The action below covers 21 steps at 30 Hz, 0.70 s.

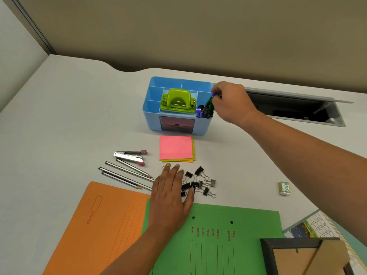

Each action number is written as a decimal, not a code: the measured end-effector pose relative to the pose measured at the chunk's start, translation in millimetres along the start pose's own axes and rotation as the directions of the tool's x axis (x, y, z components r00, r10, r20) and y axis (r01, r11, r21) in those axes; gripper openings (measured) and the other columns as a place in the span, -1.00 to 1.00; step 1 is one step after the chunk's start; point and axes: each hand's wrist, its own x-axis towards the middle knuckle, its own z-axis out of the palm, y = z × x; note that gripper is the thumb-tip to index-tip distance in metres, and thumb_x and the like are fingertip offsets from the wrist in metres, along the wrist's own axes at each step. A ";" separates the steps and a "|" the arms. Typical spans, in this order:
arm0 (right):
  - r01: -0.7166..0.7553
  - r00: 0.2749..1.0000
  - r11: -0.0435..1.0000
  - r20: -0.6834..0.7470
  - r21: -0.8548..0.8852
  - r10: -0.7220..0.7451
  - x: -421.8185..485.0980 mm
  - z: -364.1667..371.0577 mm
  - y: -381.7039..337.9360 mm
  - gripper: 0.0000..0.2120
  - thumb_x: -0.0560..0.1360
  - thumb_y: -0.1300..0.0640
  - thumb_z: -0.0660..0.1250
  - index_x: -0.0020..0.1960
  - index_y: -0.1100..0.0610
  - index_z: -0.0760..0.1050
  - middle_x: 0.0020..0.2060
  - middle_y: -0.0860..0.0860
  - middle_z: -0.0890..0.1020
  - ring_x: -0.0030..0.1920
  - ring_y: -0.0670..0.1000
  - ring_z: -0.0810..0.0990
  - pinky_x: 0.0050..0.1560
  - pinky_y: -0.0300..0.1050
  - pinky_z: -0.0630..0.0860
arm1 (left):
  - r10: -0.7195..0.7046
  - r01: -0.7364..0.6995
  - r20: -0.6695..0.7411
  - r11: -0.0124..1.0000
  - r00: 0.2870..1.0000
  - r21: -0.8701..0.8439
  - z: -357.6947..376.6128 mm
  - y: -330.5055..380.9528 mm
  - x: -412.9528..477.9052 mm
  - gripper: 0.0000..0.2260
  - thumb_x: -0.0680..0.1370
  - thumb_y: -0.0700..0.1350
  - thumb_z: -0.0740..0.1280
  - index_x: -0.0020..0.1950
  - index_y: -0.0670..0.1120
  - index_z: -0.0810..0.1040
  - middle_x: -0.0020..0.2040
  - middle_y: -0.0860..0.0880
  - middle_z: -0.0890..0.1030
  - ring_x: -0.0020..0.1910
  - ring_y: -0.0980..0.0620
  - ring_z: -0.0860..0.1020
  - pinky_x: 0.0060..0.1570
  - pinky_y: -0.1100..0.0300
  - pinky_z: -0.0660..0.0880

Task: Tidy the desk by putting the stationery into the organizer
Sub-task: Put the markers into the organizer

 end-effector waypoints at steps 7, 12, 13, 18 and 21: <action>-0.003 0.999 0.998 0.050 0.069 0.000 -3.0 1.0 8.8 -0.63 0.45 0.38 0.13 0.09 0.09 0.58 0.01 0.07 0.66 0.05 0.06 0.59 0.08 0.02 0.58 | 0.002 -0.002 0.003 1.000 1.000 0.010 1.1 -0.4 0.1 -0.54 0.56 0.11 0.26 0.37 -0.11 0.45 0.44 -0.05 0.42 0.52 -0.04 0.23 0.47 0.03 0.12; -0.012 0.999 0.994 0.032 0.111 0.009 -7.3 -2.0 10.8 -0.61 0.48 0.36 0.17 0.22 0.11 0.56 0.11 0.05 0.64 0.12 0.02 0.58 0.18 -0.07 0.53 | -0.008 0.008 0.007 1.000 1.000 0.014 1.2 -0.9 -0.1 -0.54 0.56 0.11 0.24 0.38 -0.10 0.44 0.44 -0.04 0.41 0.52 -0.03 0.22 0.47 0.04 0.10; -0.021 1.000 0.991 0.002 0.131 0.020 -10.0 -2.6 12.4 -0.63 0.48 0.34 0.21 0.23 0.12 0.55 0.12 0.04 0.64 0.11 0.01 0.58 0.18 -0.11 0.52 | -0.010 0.010 0.008 1.000 1.000 0.012 1.4 -1.2 -0.2 -0.54 0.56 0.11 0.25 0.38 -0.10 0.44 0.45 -0.04 0.41 0.52 -0.03 0.22 0.47 0.04 0.10; 0.011 0.986 0.992 -0.164 0.125 0.010 -47.9 5.6 31.7 -0.65 0.46 0.18 0.36 0.25 0.09 0.51 0.14 0.00 0.59 0.11 -0.01 0.54 0.17 -0.12 0.49 | -0.021 0.021 0.017 1.000 1.000 0.017 2.0 -1.3 0.3 -0.54 0.57 0.12 0.23 0.39 -0.09 0.43 0.45 -0.04 0.40 0.52 -0.04 0.22 0.47 0.04 0.10; -0.001 0.982 0.987 -0.189 0.158 0.031 -85.1 19.2 45.4 -0.57 0.48 0.15 0.36 0.33 0.07 0.41 0.20 -0.01 0.55 0.20 -0.02 0.51 0.21 -0.06 0.48 | -0.025 0.024 0.024 0.999 0.999 0.021 1.7 -1.1 0.2 -0.53 0.57 0.13 0.22 0.40 -0.10 0.42 0.45 -0.05 0.40 0.52 -0.04 0.22 0.47 0.02 0.11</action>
